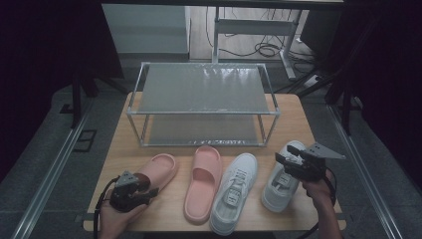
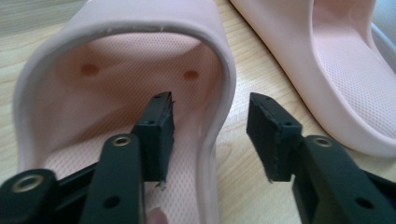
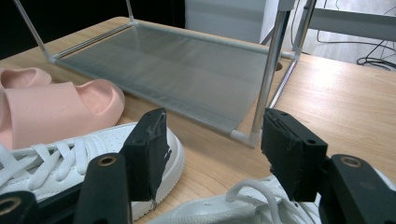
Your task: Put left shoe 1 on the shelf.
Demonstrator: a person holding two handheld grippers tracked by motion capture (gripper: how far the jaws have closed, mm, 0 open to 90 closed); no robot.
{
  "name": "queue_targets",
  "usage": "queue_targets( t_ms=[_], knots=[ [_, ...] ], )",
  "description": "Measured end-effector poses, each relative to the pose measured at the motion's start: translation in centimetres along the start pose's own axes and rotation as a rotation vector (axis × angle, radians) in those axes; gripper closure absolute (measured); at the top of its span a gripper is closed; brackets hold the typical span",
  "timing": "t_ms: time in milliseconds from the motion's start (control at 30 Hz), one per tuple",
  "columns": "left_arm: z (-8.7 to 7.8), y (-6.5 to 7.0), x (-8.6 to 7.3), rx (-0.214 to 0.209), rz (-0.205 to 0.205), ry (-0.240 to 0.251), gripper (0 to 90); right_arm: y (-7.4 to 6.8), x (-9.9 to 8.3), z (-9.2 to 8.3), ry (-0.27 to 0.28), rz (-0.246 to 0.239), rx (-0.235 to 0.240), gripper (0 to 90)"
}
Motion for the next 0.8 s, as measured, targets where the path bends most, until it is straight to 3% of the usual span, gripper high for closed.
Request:
queue_targets(
  t_ms=[167,400,533,800],
  knots=[
    [0.60,0.06,0.24,0.002,0.013,-0.004,64.5,-0.04,-0.02,0.04,-0.002,-0.001,0.001,41.2],
    [0.91,0.01,0.26,0.039,0.045,-0.010,79.2,0.00,0.00,-0.01,-0.002,0.000,-0.001,41.2],
    [0.77,0.14,0.50,0.068,0.069,-0.001,82.3,0.00,0.04,-0.01,0.001,-0.003,-0.006,41.2],
    [0.34,0.18,0.97,0.069,0.064,0.010,84.1,0.16,0.12,-0.16,0.008,0.003,-0.011,41.2]
  ],
)
Point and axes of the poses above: each handheld gripper's, and its own axes: z roughly forward along the jaws, x roughly out of its top, y roughly to its right, the point moved 7 cm from there along z, roughly forward along the jaws, and after that the axes turned 3 degrees about -x, right-handed, at the moved point
